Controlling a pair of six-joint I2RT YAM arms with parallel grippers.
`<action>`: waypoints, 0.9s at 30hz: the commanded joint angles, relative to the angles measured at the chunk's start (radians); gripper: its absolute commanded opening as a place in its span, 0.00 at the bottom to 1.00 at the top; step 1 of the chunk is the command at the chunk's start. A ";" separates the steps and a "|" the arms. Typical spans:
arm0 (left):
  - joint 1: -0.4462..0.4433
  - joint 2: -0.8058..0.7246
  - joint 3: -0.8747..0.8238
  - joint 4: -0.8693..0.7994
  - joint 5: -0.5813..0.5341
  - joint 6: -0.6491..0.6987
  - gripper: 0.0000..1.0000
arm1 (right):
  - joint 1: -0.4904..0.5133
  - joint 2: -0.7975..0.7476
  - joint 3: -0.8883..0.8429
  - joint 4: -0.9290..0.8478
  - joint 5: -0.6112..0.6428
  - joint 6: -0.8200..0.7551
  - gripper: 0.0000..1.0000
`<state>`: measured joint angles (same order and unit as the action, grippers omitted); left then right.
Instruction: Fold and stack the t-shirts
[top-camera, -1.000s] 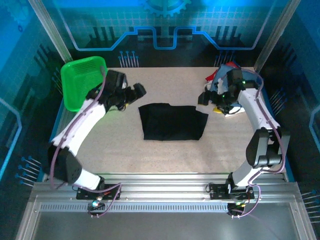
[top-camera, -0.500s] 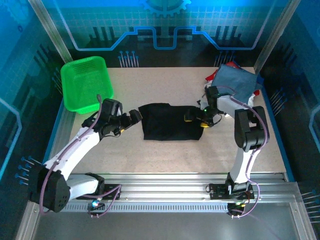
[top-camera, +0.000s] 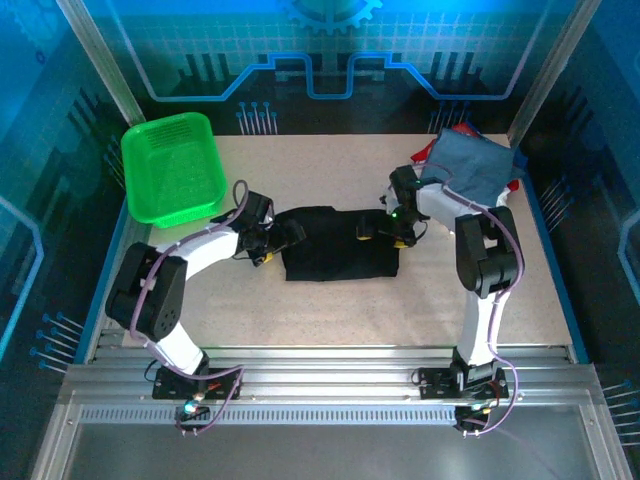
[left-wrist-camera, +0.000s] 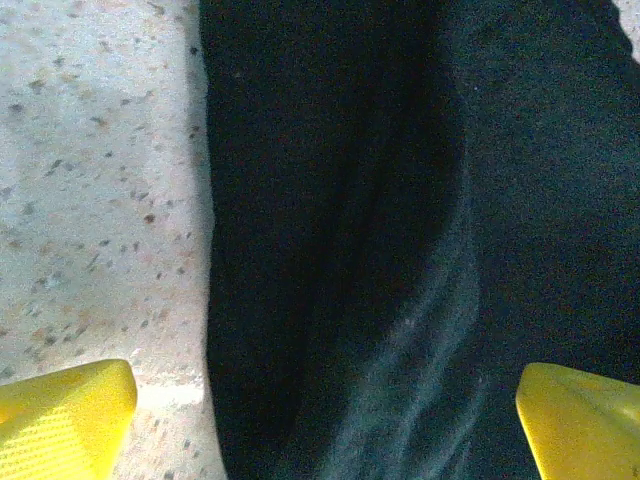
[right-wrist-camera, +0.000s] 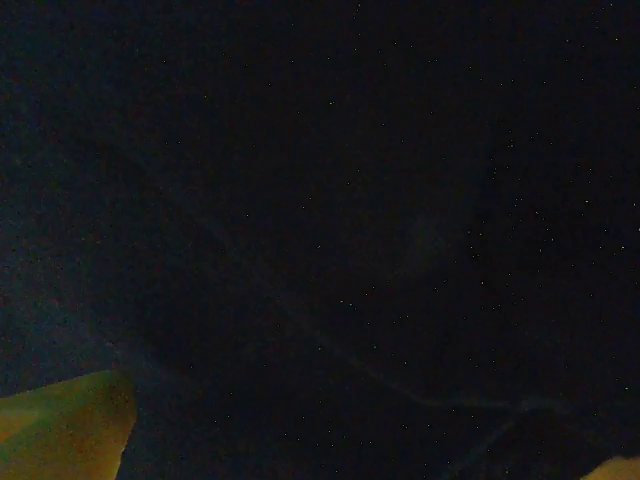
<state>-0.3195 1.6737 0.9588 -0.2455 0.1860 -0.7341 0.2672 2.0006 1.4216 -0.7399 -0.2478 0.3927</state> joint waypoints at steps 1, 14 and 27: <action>-0.013 0.043 0.027 0.056 0.035 -0.012 0.98 | 0.043 0.071 0.054 -0.065 0.065 0.004 0.95; -0.015 -0.153 0.001 0.007 0.017 0.000 0.99 | 0.108 0.209 0.343 -0.118 0.211 0.071 0.00; 0.043 -0.470 -0.031 -0.160 -0.062 0.062 0.99 | 0.090 0.138 0.714 -0.138 0.648 -0.146 0.00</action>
<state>-0.2989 1.2415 0.9577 -0.3374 0.1528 -0.7036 0.3710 2.1838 2.0617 -0.8745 0.2626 0.3264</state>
